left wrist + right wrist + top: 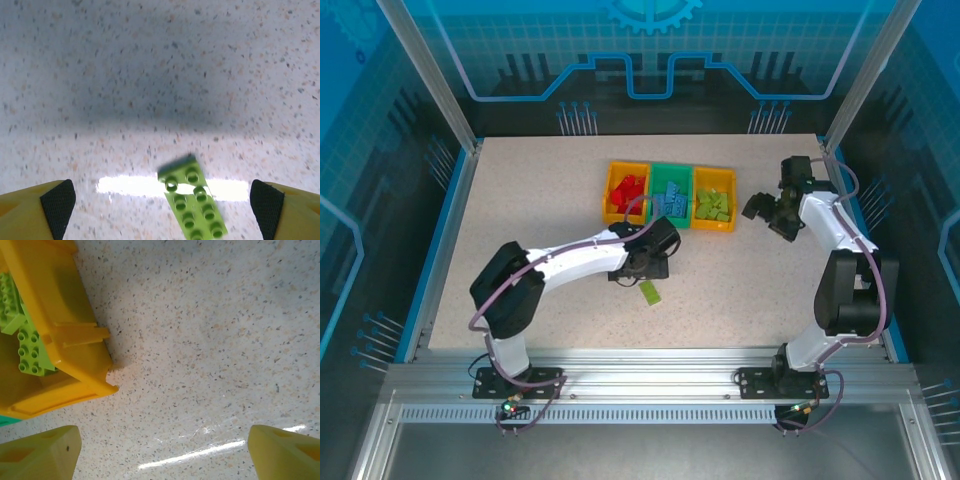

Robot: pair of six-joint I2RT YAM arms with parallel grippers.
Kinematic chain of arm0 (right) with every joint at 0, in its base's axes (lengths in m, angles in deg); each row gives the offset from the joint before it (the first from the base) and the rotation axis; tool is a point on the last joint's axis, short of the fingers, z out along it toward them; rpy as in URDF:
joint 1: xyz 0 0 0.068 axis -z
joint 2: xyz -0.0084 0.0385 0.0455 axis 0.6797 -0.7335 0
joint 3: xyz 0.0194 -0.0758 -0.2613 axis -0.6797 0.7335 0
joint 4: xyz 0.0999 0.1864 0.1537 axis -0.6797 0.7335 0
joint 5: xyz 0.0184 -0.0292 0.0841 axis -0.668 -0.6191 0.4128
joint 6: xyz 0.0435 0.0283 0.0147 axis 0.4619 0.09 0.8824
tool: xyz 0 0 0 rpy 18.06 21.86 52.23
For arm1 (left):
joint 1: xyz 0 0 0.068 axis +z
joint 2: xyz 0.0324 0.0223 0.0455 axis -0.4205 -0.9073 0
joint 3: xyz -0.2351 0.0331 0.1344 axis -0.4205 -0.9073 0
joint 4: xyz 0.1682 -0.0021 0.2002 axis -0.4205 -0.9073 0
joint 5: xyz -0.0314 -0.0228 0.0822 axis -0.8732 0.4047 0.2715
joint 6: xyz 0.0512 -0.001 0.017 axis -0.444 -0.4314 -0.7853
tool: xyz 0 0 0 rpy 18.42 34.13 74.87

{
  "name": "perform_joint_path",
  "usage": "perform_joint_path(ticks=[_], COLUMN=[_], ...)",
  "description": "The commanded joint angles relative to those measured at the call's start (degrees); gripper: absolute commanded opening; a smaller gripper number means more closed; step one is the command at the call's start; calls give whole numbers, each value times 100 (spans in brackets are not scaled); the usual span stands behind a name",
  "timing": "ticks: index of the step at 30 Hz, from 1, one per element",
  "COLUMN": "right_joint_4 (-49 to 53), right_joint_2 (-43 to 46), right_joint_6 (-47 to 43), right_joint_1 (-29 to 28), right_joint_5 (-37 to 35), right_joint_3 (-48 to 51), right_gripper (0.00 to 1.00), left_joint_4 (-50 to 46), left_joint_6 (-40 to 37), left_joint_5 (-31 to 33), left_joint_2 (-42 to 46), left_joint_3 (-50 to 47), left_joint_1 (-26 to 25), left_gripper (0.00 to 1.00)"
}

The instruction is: Sort the legos into containers by color

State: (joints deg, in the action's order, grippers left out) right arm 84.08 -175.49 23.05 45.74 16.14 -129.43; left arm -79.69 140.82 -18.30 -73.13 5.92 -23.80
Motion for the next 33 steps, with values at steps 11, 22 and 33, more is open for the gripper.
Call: perform_joint_path(ticks=[11, 22, 33], right_joint_4=[-213, -231, -419], right_joint_2=[282, 654, 1248], right_joint_6=[-131, -220, -246], right_joint_1=[-8, 167, 231], right_joint_5=[255, 219, 55], right_joint_3=[285, 634, 1319], right_gripper=[88, 89, 89], left_joint_4=[37, 227, 202], left_joint_6=[1959, 1887, 455], left_joint_5=[-804, -704, -226], left_joint_2=[-1012, -1317, -1397], left_joint_3=[144, 126, 1379], left_joint_1=[-501, -297, 126], left_gripper=[90, 42, 26])
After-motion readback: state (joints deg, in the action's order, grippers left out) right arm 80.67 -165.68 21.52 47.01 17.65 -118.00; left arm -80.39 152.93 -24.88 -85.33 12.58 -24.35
